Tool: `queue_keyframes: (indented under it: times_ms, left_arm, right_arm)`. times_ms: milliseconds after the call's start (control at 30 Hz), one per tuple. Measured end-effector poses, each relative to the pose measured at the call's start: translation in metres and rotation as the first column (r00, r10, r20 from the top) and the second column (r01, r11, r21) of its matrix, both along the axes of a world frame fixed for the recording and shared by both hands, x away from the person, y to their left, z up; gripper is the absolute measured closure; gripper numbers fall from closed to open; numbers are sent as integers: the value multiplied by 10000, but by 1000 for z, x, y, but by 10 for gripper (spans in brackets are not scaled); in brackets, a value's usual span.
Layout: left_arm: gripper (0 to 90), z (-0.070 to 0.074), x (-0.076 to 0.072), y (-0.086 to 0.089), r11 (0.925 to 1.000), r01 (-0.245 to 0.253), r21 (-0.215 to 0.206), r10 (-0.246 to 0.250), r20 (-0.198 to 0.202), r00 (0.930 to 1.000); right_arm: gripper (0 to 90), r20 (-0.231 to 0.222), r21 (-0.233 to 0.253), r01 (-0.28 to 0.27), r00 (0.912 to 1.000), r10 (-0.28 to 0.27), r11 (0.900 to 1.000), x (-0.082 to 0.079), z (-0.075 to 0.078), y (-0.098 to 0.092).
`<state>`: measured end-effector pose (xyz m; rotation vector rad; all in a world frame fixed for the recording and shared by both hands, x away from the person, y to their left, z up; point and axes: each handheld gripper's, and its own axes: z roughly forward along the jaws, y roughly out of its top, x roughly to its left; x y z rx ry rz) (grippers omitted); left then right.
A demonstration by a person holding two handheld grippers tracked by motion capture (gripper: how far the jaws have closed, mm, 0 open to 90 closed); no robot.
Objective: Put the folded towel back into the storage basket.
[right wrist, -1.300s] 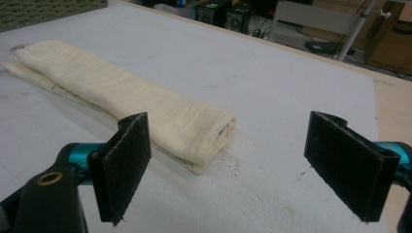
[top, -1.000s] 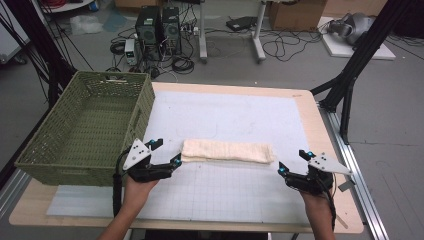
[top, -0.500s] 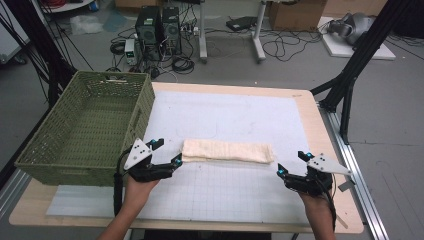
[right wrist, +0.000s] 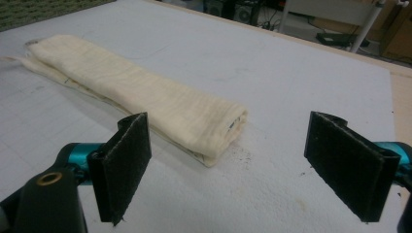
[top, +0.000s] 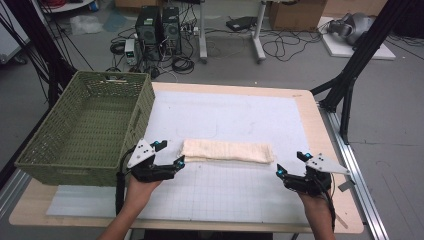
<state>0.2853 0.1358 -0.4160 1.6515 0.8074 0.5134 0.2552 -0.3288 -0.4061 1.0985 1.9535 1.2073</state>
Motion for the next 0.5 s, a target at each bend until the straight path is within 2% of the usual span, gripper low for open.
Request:
queue_keyframes:
  times_ms: [167, 400, 500]
  left_arm:
    - [186, -1, 1, -1, 10000, 19, 51, -18, -73, 10000]
    - [199, -7, 7, -5, 9994, 20, 336, -3, -501, 9987]
    - [224, -7, 13, -7, 9997, 35, 229, -17, -771, 9970]
  right_arm:
    - [156, 6, -15, -110, 9999, 110, 9999, 0, 0, 3]
    - [157, -50, -120, -168, 9998, 167, 9998, 0, 0, 5]
    - [157, -75, 31, -103, 9999, 103, 9999, -1, -1, 2]
